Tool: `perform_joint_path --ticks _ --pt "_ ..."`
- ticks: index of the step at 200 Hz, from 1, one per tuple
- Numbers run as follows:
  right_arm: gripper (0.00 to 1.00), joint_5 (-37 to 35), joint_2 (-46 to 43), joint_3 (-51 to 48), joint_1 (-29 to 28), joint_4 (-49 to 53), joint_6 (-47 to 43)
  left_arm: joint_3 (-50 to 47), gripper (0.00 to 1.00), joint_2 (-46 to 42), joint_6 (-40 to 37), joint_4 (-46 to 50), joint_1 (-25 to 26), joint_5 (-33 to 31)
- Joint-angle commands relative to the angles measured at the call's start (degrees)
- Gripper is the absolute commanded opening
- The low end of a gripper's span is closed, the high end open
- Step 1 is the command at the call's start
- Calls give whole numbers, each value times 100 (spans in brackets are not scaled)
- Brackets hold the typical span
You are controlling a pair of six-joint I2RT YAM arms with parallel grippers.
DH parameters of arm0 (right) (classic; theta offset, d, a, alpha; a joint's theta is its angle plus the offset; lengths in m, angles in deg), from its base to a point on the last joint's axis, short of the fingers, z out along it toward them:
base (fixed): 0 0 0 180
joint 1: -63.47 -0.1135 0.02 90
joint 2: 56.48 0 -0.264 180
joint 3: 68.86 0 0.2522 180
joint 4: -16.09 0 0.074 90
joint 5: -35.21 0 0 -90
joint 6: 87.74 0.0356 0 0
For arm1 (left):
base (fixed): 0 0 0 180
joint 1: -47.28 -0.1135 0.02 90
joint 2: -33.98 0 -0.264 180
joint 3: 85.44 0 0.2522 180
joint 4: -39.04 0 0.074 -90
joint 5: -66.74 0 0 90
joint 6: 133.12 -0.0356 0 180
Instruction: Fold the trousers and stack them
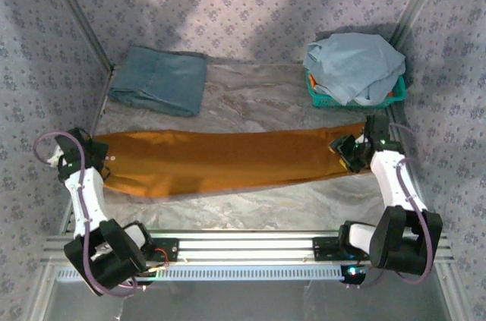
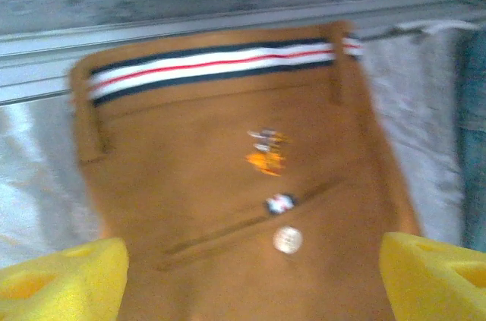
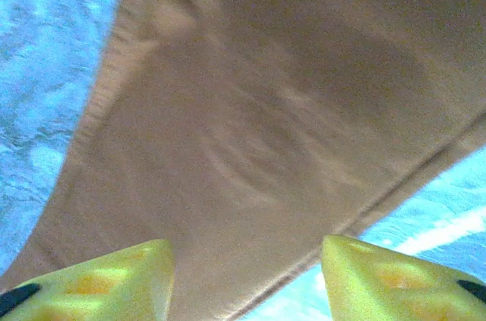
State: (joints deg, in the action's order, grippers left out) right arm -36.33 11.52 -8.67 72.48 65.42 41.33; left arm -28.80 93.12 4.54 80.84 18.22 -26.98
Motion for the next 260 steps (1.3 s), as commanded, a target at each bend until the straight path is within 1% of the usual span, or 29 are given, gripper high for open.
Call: perform_joint_path --ticks 1,12,17,22,32,44,59,65,83,109,127,152,183,203,211,224,232,246,260 --pt "36 -620 383 559 -468 -85 34 233 84 107 105 -146 753 423" --pt "12 -900 858 884 -717 -291 64 308 83 347 147 -382 1339 440" --pt "5 -976 1103 1065 -804 -303 44 354 83 491 191 -443 1584 407" --pt "0 -1049 1342 1241 -883 -320 8 392 83 646 231 -531 1805 398" --pt "0 -1271 1812 1537 -967 -343 -20 448 83 942 265 -692 2182 396" --pt "0 -1350 2294 1810 -971 -424 -14 457 83 1267 344 -854 2520 331" --pt "0 -1523 2814 2139 -967 -319 -29 313 83 1547 459 -1103 2739 299" --pt "0 -1584 2976 2414 -965 -284 -47 227 83 1624 503 -1231 2777 325" --pt "0 -1527 3331 2620 -1007 -248 -69 -53 83 1764 587 -1547 2803 352" --pt "0 -1801 3813 2793 -1140 -294 -66 -442 83 1919 565 -1939 2807 357" --pt "0 -1845 4191 2930 -1150 -408 -53 -673 83 2035 495 -2153 2803 333" --pt "0 -2266 4454 3094 -1259 -351 -56 -847 83 2141 339 -2214 2785 331" --pt "0 -2412 4611 3098 -1299 -270 -134 -1051 84 1996 121 -2206 2649 345" --pt "9 -2373 4577 3195 -1304 -68 -249 -1144 84 1775 -9 -2144 2493 423" --pt "14 -2397 4440 3197 -1314 77 -259 -1140 85 1680 -80 -2067 2457 517" --pt "33 -2369 4078 3134 -1323 194 -254 -1053 86 1512 -223 -1876 2441 707" --pt "41 -2381 3787 3057 -1340 258 -259 -986 87 1399 -303 -1748 2456 849" --pt "49 -2451 3227 2859 -1407 316 -493 -851 89 1145 -449 -1489 2515 1023" --pt "54 -2505 2711 2623 -1507 403 -542 -741 95 827 -542 -1230 2657 1018"
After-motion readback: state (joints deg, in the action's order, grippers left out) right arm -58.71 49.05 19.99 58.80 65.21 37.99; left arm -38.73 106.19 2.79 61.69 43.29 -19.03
